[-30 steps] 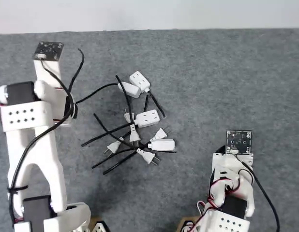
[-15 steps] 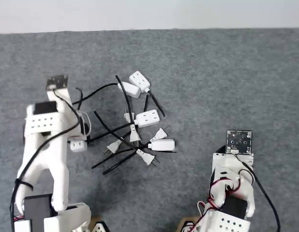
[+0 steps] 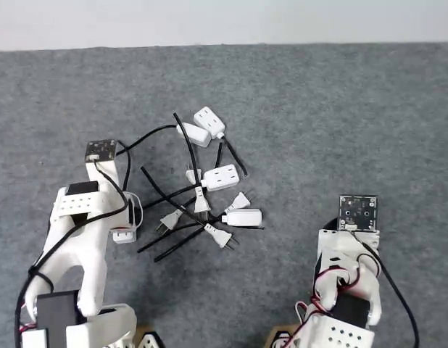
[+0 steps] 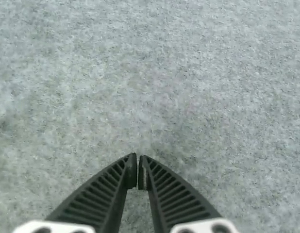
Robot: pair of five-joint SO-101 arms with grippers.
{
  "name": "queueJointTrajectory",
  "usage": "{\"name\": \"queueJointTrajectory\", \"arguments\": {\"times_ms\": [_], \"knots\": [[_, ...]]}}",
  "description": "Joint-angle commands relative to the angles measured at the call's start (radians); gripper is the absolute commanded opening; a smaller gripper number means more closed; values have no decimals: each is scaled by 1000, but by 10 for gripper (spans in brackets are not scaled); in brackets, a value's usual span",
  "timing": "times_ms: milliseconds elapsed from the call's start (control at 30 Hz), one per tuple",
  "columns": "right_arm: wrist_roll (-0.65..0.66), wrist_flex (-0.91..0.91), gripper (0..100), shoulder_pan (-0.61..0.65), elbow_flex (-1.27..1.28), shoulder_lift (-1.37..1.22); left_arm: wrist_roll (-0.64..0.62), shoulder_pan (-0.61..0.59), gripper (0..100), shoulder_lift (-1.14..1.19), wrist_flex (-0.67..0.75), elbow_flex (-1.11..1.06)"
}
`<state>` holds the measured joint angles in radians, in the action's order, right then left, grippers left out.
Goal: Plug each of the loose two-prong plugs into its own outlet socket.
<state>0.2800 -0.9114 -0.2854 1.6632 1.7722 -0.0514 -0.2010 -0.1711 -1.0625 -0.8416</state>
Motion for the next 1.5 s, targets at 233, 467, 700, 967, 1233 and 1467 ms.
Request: {"name": "queueJointTrajectory", "arguments": {"times_ms": [233, 467, 700, 967, 1233, 1467], "knots": [[54, 8, 12, -8, 2, 4, 98, 3, 142, -12, -92, 21], [60, 16, 12, -8, 14, 4, 138, 2, 190, -12, -173, 111], [60, 16, 12, -7, 14, 4, 94, -25, 207, -12, -192, 177], [52, 10, 12, -4, -3, 4, 175, -78, 203, -89, -330, 266], [68, -165, 13, 314, -163, -7, 213, -149, 206, -474, -259, -7], [109, -110, 47, 696, -181, -7, 209, -150, 207, -603, -32, -328]]}}
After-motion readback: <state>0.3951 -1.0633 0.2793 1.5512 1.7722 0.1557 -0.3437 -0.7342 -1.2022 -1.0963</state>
